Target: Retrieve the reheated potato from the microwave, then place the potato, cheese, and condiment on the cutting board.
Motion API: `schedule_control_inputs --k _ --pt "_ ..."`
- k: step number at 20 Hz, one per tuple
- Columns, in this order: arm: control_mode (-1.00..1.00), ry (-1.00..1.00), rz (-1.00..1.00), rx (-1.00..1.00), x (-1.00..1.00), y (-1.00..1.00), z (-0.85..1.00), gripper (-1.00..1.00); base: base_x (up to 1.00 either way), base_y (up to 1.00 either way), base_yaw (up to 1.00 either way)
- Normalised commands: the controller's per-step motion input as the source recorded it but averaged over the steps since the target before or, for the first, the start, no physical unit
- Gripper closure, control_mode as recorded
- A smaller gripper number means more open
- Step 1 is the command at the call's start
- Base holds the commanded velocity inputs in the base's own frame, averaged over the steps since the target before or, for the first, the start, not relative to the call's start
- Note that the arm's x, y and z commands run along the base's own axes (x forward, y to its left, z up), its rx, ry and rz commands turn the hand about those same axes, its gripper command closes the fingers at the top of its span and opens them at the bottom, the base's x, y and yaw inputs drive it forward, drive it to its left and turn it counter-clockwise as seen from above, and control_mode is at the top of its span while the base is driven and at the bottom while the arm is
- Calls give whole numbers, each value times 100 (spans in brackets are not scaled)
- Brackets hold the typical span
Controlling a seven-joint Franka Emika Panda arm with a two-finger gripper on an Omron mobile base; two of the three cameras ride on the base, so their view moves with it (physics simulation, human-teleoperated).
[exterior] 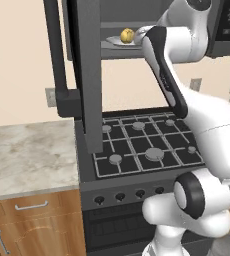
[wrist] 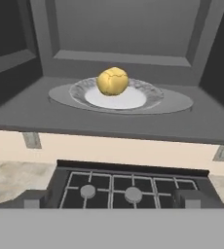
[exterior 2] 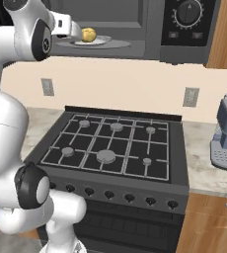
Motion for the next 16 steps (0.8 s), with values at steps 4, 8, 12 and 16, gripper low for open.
schedule_control_inputs --k 4,8,12,16 --pt "-100 -1 0 -1 47 6 4 -100 0 0 0" --pt "-100 0 0 0 43 10 3 -100 0 0 0" --pt "-100 0 -1 0 46 4 0 -100 0 0 0" --pt "-100 0 0 0 49 2 -2 -100 0 0 0"
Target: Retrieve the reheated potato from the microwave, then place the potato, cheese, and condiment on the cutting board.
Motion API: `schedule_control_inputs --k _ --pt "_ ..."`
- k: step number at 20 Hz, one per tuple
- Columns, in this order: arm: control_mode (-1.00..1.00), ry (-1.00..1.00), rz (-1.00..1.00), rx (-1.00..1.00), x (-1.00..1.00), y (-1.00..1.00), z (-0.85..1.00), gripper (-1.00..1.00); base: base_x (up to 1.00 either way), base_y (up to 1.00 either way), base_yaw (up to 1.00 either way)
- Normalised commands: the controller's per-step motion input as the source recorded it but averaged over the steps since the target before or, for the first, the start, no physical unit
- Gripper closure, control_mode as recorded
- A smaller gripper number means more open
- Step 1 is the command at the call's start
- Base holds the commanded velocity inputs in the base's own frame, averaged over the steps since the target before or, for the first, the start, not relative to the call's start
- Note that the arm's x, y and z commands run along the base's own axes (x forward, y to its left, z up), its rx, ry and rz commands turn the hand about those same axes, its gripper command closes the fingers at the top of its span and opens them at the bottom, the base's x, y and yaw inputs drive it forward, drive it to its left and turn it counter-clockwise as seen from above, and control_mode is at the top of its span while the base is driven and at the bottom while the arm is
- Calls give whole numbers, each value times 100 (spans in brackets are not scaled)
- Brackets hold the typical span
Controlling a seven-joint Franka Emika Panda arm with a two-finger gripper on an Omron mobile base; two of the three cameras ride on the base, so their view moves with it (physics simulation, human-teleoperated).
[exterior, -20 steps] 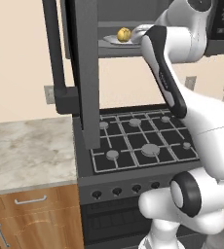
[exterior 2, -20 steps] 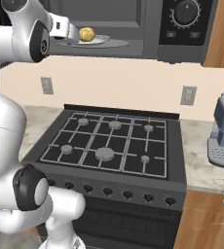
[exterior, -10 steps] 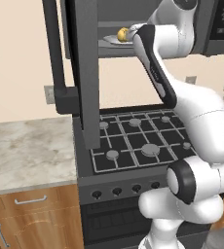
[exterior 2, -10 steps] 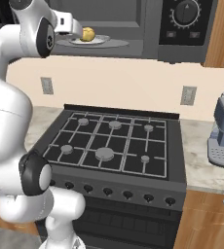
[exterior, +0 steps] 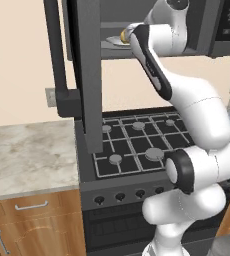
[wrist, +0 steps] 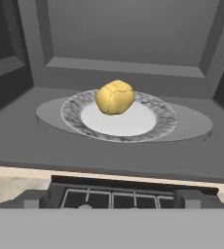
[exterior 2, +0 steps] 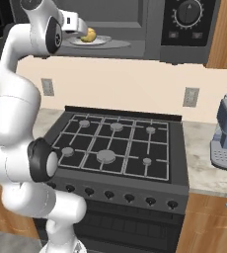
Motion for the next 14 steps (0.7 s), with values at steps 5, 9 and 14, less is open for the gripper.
schedule_control_inputs --k 5,9,14 --pt "-100 -1 -2 0 51 9 0 -100 0 0 0" --pt "-100 0 -4 0 56 7 0 -100 0 0 0" --pt "-100 0 -2 0 51 1 -1 -100 0 0 0"
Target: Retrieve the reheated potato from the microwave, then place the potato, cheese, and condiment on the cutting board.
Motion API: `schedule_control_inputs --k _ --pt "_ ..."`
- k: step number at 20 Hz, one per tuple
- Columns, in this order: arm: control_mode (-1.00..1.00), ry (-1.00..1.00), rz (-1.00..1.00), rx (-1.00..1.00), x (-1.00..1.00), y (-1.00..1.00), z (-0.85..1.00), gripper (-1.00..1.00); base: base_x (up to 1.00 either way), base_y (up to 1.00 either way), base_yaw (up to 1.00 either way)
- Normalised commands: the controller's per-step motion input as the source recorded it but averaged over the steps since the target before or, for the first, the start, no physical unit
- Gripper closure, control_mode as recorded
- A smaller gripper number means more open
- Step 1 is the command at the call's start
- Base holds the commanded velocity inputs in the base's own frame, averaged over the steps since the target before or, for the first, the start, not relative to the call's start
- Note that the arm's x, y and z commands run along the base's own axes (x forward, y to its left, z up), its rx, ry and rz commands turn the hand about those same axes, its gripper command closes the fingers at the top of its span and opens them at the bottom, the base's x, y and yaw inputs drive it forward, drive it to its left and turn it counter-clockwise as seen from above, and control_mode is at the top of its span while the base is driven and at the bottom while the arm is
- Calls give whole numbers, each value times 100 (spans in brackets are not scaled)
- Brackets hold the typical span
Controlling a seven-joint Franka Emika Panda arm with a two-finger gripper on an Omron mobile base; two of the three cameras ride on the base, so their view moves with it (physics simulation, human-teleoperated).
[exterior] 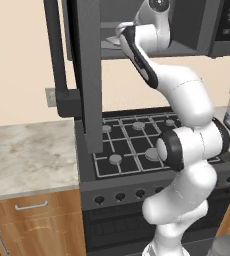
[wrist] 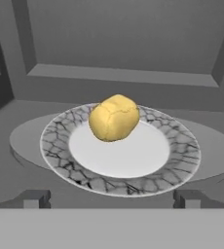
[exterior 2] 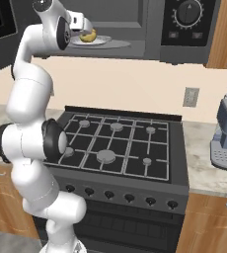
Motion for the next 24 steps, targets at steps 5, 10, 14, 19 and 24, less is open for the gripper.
schedule_control_inputs --k 5,10,14,19,24 --pt "-100 2 0 0 50 0 5 -100 0 0 0" --pt "-100 6 0 0 49 0 2 -100 0 0 0" --pt "-100 10 0 0 47 0 5 -100 0 0 0" --pt "-100 8 0 0 40 0 12 -100 0 0 0" --pt "-100 6 0 0 24 1 13 -100 0 0 0"
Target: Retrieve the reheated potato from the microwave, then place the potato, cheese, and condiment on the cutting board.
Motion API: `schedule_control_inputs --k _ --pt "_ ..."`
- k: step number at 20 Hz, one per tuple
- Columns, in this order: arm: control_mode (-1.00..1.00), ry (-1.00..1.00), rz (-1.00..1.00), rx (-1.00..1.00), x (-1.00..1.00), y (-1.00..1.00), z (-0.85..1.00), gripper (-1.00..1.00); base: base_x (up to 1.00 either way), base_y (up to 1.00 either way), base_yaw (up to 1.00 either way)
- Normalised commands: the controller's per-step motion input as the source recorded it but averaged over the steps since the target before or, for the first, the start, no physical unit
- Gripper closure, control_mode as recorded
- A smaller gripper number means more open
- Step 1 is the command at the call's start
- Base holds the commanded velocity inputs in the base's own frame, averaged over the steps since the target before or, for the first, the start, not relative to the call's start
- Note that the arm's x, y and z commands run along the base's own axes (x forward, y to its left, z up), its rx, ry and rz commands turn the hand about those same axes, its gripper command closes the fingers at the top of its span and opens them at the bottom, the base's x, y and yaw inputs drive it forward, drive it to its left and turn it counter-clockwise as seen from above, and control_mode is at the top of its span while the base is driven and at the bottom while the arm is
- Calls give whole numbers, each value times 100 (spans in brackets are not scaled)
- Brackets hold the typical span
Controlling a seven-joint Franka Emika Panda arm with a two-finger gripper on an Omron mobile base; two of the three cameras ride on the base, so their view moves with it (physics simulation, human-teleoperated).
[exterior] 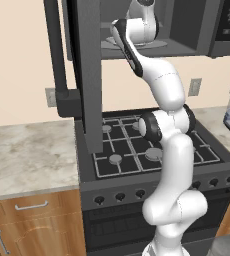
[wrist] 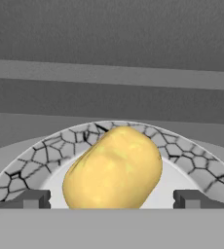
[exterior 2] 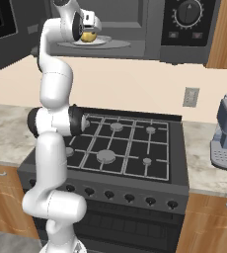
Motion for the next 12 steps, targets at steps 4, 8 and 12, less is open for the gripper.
schedule_control_inputs --k 4,8,12 --pt "-100 4 0 0 20 1 5 -100 0 0 0" --pt "-100 2 -1 0 12 1 0 -100 0 0 0" --pt "-100 1 -2 0 16 2 1 -100 0 0 0"
